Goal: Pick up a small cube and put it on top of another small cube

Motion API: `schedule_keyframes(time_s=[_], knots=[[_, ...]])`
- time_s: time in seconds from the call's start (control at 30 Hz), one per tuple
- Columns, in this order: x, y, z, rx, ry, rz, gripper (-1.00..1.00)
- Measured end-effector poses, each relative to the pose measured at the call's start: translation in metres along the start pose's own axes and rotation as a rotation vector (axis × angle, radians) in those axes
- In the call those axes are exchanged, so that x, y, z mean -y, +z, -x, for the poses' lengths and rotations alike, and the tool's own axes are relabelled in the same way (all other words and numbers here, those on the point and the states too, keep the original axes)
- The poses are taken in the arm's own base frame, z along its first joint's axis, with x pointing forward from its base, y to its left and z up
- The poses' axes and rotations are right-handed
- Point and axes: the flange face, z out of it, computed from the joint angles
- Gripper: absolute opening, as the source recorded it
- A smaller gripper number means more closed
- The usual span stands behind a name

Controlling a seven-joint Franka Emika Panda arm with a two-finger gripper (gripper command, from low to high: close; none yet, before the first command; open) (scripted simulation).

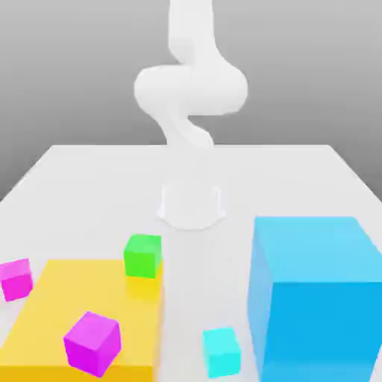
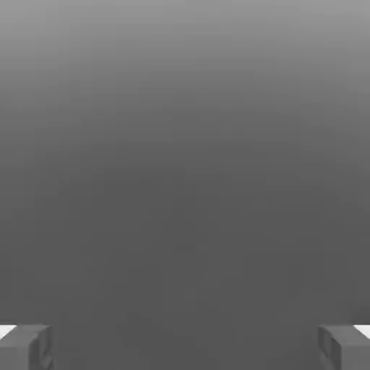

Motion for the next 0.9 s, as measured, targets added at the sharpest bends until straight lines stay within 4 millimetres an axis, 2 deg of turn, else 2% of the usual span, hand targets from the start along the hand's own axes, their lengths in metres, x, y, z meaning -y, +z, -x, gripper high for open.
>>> schedule_keyframes(time_s=[0.17, 0.37, 0.63, 0.9], knots=[[0.001, 0.078, 0.014, -0.011, 0.144, 0.151, 0.00], [-0.015, 0.166, 0.034, -0.023, 0.309, 0.304, 0.00], [-0.055, 0.270, 0.070, -0.028, 0.530, 0.473, 0.00], [-0.105, 0.349, 0.120, -0.008, 0.763, 0.609, 0.00]])
